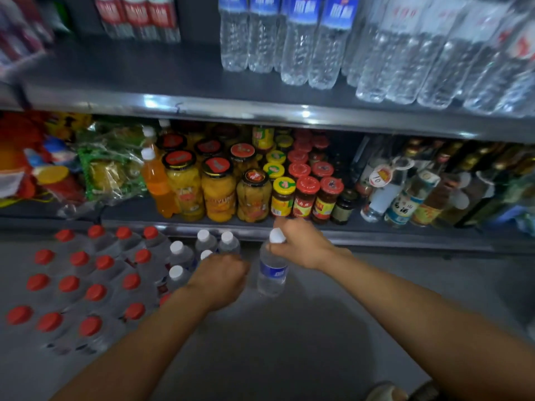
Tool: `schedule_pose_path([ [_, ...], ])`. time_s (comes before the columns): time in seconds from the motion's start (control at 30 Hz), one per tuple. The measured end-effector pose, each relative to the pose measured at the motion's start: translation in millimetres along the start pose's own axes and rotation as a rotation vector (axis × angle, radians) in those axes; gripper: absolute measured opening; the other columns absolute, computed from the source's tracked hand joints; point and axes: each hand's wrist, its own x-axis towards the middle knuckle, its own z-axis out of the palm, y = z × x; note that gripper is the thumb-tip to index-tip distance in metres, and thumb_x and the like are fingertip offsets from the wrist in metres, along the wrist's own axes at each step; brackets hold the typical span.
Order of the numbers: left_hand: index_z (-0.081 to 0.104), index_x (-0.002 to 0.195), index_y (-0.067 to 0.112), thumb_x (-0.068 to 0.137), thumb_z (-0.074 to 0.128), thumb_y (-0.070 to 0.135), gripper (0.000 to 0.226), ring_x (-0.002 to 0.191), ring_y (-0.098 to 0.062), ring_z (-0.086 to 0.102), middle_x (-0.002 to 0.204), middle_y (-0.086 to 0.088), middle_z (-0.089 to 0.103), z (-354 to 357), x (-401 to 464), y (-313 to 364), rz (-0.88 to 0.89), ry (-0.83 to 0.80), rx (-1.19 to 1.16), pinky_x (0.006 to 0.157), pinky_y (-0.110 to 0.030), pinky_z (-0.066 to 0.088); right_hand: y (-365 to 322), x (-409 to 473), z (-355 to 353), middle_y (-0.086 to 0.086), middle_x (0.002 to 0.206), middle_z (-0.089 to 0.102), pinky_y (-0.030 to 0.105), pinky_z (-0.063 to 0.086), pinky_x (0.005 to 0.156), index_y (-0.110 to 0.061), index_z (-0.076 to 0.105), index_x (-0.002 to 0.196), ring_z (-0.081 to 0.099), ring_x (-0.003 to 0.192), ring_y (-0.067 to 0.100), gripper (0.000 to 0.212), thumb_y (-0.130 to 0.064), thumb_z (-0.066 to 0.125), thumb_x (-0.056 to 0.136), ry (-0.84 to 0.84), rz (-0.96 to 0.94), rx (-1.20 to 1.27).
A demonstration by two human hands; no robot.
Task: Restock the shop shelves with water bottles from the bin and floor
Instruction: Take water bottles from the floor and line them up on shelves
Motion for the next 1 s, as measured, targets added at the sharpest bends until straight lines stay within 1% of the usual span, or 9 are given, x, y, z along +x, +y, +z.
schedule_pose_path([
  [0.13,0.059,0.103,0.016,0.095,0.043,0.028,0.022,0.104,-0.029,0.058,0.114,-0.008,0.061,-56,5,-4,-0.012,0.13,0.032,0.08,-0.038,0.046,-26,-2,-65,0.01,0.086,0.059,0.036,0.043,0.061,-0.011,0.052,0.083,0.056,0.079,0.027,0.028,-0.035,0.066,0.083,0.152,-0.061,-0.009],
  [0.27,0.059,0.102,0.017,0.095,0.043,0.03,0.022,0.101,-0.028,0.058,0.111,-0.006,0.061,-120,9,-10,-0.022,0.264,0.044,0.078,-0.037,0.048,-50,0,-127,0.01,0.085,0.061,0.037,0.046,0.063,-0.012,0.054,0.08,0.056,0.078,0.026,0.03,-0.038,0.068,0.08,0.305,-0.094,0.002],
  [0.33,0.059,0.102,0.02,0.095,0.044,0.031,0.021,0.1,-0.026,0.058,0.11,-0.004,0.061,-150,11,-12,-0.021,0.335,0.059,0.076,-0.036,0.047,-58,5,-153,0.009,0.081,0.06,0.035,0.043,0.06,-0.012,0.053,0.077,0.056,0.077,0.026,0.03,-0.037,0.069,0.079,0.377,-0.113,0.013],
  [0.4,0.06,0.105,0.021,0.094,0.045,0.031,0.021,0.104,-0.026,0.057,0.112,-0.002,0.06,-177,14,-15,-0.021,0.398,0.082,0.079,-0.036,0.045,-65,10,-176,0.007,0.077,0.057,0.032,0.035,0.055,-0.012,0.052,0.075,0.054,0.075,0.026,0.031,-0.037,0.069,0.08,0.433,-0.126,-0.009],
  [0.5,0.06,0.107,0.022,0.093,0.046,0.032,0.022,0.108,-0.026,0.056,0.115,-0.002,0.059,-214,20,-24,-0.023,0.473,0.09,0.082,-0.035,0.045,-76,22,-210,0.008,0.075,0.057,0.032,0.035,0.055,-0.009,0.055,0.075,0.055,0.073,0.025,0.033,-0.038,0.069,0.081,0.526,-0.153,-0.027],
  [0.63,0.058,0.103,0.022,0.093,0.046,0.031,0.018,0.105,-0.026,0.057,0.113,-0.002,0.06,-254,34,-38,-0.031,0.552,0.104,0.078,-0.034,0.044,-91,45,-256,0.003,0.067,0.054,0.029,0.032,0.05,-0.009,0.057,0.072,0.052,0.066,0.02,0.032,-0.038,0.069,0.079,0.667,-0.17,-0.02],
  [0.77,0.059,0.102,0.022,0.094,0.047,0.032,0.017,0.102,-0.027,0.057,0.111,-0.002,0.06,-288,53,-54,-0.043,0.599,0.129,0.071,-0.033,0.039,-103,73,-295,0.01,0.069,0.059,0.033,0.038,0.054,-0.003,0.06,0.073,0.057,0.069,0.026,0.035,-0.038,0.068,0.076,0.799,-0.179,-0.023],
  [0.9,0.061,0.103,0.021,0.093,0.047,0.03,0.019,0.1,-0.027,0.058,0.108,-0.002,0.062,-307,79,-70,-0.041,0.625,0.141,0.071,-0.033,0.044,-103,113,-316,0.017,0.077,0.063,0.041,0.047,0.059,0.002,0.06,0.081,0.06,0.073,0.032,0.039,-0.037,0.066,0.078,0.853,-0.195,-0.005],
  [1.0,0.061,0.104,0.021,0.093,0.047,0.029,0.02,0.1,-0.027,0.058,0.11,-0.003,0.062,-311,101,-85,-0.049,0.614,0.138,0.076,-0.035,0.049,-98,147,-321,0.017,0.079,0.064,0.04,0.047,0.061,0.002,0.061,0.083,0.06,0.075,0.032,0.039,-0.037,0.065,0.079,0.863,-0.18,0.0],
])
